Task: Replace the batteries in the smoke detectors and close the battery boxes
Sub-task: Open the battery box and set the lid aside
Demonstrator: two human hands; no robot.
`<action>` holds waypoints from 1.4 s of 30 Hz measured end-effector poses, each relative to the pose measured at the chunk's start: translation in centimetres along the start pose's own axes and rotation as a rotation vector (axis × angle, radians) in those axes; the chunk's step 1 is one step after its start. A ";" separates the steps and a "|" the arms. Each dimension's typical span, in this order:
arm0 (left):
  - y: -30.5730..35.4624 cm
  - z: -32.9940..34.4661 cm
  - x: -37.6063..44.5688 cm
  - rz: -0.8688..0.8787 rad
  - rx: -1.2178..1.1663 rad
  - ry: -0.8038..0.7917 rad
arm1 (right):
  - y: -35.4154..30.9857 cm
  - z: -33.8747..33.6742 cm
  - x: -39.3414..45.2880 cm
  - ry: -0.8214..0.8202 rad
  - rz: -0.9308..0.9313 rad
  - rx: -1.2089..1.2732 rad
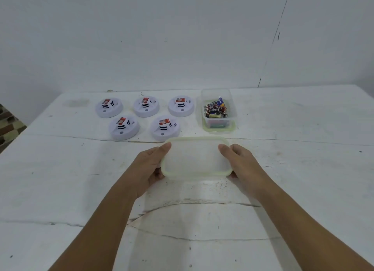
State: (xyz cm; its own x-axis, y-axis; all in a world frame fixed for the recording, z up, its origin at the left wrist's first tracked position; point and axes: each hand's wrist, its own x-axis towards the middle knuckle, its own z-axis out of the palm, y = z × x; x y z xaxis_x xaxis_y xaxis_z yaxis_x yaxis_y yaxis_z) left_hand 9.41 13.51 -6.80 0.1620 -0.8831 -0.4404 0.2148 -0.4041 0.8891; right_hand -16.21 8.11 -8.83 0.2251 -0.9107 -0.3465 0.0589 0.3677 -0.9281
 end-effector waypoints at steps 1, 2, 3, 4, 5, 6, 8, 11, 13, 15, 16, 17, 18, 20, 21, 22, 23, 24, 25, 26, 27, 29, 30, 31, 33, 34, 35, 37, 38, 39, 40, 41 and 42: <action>0.0 -0.1 0.0 -0.005 0.007 -0.016 | -0.1 0.0 0.0 0.002 -0.001 0.000; -0.1 -0.1 -0.1 -0.005 0.008 -0.026 | -0.1 0.0 0.0 0.003 -0.001 0.003; -0.1 -0.1 -0.1 0.001 0.002 -0.025 | -0.3 0.0 -0.1 -0.001 0.001 0.001; -0.2 0.0 -0.1 0.010 -0.003 -0.011 | -0.4 0.1 -0.1 -0.015 0.005 0.003; -0.2 0.1 -0.2 0.015 -0.003 0.009 | -0.7 0.1 -0.3 -0.034 0.010 0.005; -0.3 0.2 -0.2 0.020 0.000 0.029 | -0.9 0.2 -0.4 -0.050 0.016 0.006; -0.4 0.3 -0.2 0.029 0.006 0.058 | -1.1 0.2 -0.4 -0.058 0.024 -0.001; -0.3 0.4 -0.3 0.043 0.012 0.059 | -1.5 0.2 -0.3 -0.059 0.028 -0.021; -0.2 0.6 -0.4 0.038 0.009 0.057 | -1.6 0.0 -0.2 -0.055 0.039 -0.023; -0.1 0.7 -0.5 0.025 0.015 0.053 | -1.8 -0.1 -0.2 -0.030 0.037 -0.008; -0.1 0.7 -0.5 0.023 0.020 0.054 | -1.7 -0.2 -0.2 -0.012 0.026 0.008; 0.0 0.7 -0.6 0.023 0.027 0.056 | -1.7 -0.2 -0.3 0.003 0.019 0.022; 0.1 0.8 -0.7 0.021 0.031 0.057 | -1.6 -0.2 -0.3 0.010 0.009 0.030; 0.1 0.9 -0.9 0.024 0.020 0.067 | -1.6 -0.3 -0.5 0.015 0.001 0.029; 0.1 1.0 -1.0 0.035 0.015 0.084 | -1.7 -0.3 -0.6 0.016 0.007 0.024; 0.0 1.2 -1.0 0.055 0.016 0.121 | -1.7 -0.4 -0.6 0.009 0.010 0.014; -0.2 1.4 -1.2 0.080 0.036 0.187 | -2.0 -0.3 -0.9 0.011 0.023 0.004; -0.5 1.5 -1.6 0.108 0.073 0.283 | -2.0 -0.4 -0.8 0.016 0.024 0.006; -0.7 1.7 -2.2 0.139 0.117 0.392 | -2.2 -0.3 -0.8 0.028 0.032 0.019; -0.9 1.8 -3.0 0.161 0.142 0.477 | -2.3 -0.3 -0.5 0.045 0.025 0.010; -1.2 1.8 -4.0 0.161 0.131 0.510 | -2.6 -0.2 -0.4 0.070 0.009 -0.040; -1.6 2.2 -5.9 0.076 0.046 0.432 | -3.3 -0.2 0.0 0.097 -0.060 -0.177; -1.7 2.6 -6.8 -0.001 0.025 0.354 | -3.7 -0.2 0.3 0.090 -0.090 -0.212; -1.8 3.0 -7.6 -0.078 0.039 0.266 | -4.2 0.0 0.2 0.068 -0.095 -0.233; -2.0 3.9 -8.7 -0.160 0.092 0.129 | -4.9 0.2 0.3 -0.017 -0.058 -0.245; -2.0 4.3 -8.8 -0.158 0.086 0.104 | -5.0 0.3 0.3 -0.041 -0.049 -0.260; -2.0 4.6 -8.7 -0.140 0.065 0.101 | -5.1 0.5 0.2 -0.039 -0.051 -0.293; -1.8 4.6 -7.8 -0.098 0.040 0.138 | -4.6 0.4 0.5 -0.010 -0.044 -0.362; -1.6 4.5 -7.2 -0.081 0.044 0.159 | -4.3 0.5 0.5 -0.023 -0.020 -0.396; -1.6 4.3 -6.6 -0.063 0.065 0.174 | -4.1 0.7 0.3 -0.062 0.021 -0.422; -1.5 4.2 -6.0 -0.047 0.098 0.184 | -3.9 0.7 0.1 -0.107 0.062 -0.437; -1.5 4.0 -5.3 -0.036 0.127 0.184 | -3.8 0.9 0.0 -0.141 0.087 -0.444; -1.3 3.9 -4.8 -0.027 0.140 0.174 | -3.7 1.1 -0.1 -0.157 0.099 -0.438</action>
State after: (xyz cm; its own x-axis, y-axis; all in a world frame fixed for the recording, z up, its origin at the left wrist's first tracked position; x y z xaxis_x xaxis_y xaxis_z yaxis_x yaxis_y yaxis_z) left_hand 4.58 17.39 -5.38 0.3244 -0.8217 -0.4686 0.0875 -0.4672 0.8798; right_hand -15.42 7.03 -5.21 0.3550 -0.8233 -0.4429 -0.3787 0.3065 -0.8733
